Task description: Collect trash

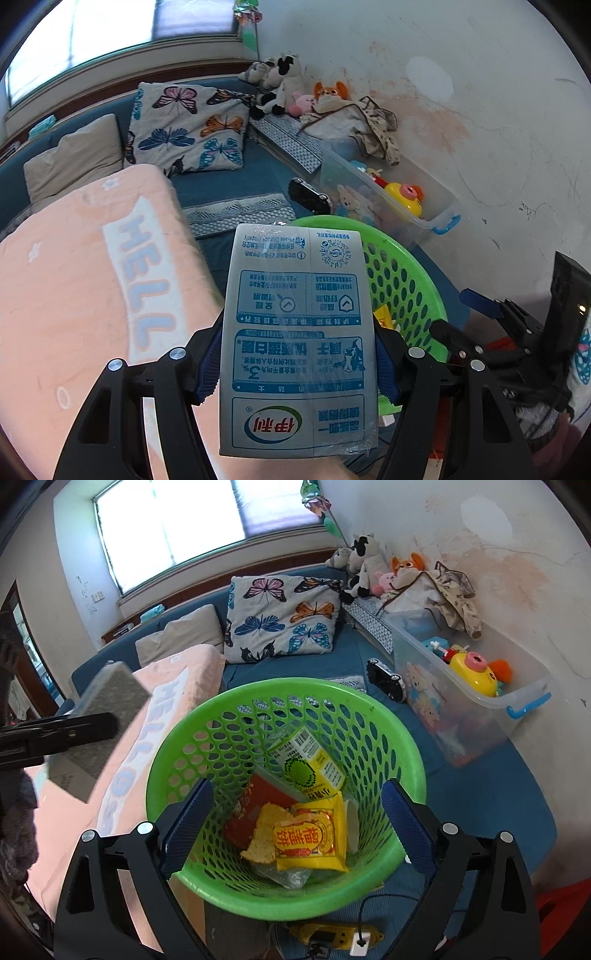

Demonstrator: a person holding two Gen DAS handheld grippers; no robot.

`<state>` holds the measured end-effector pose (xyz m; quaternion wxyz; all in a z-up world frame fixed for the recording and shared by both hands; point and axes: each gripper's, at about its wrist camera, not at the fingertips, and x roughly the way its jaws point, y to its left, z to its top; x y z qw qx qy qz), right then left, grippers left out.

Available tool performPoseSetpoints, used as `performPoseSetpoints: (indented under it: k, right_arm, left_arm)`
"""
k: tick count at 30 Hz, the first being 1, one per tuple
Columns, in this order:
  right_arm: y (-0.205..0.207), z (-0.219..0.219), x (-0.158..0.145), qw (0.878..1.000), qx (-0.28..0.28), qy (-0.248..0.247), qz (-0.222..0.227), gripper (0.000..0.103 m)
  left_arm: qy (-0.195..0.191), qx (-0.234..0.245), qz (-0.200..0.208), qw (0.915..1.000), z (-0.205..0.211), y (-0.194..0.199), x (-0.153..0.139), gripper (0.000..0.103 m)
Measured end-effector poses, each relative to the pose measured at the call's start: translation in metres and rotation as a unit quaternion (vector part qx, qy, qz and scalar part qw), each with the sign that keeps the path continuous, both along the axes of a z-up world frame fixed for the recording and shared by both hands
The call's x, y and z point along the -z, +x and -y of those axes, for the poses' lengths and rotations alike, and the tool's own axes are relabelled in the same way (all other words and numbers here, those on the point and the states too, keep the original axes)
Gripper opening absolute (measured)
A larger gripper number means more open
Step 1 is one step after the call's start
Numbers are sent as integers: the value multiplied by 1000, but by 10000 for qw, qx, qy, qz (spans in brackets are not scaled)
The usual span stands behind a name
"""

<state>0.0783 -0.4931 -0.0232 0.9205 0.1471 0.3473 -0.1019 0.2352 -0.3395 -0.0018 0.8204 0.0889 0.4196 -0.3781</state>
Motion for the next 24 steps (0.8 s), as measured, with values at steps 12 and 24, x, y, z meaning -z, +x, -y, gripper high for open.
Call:
performPoseSetpoints:
  k: [12, 24]
  right_arm:
    - [-28, -1, -4, 9998, 48, 81, 147, 92]
    - [-40, -8, -8, 9996, 47, 147, 240, 92]
  left_arm:
    - [-109, 222, -208, 9995, 45, -8, 13, 69]
    - [-302, 262, -138, 9991, 30, -20, 10, 77]
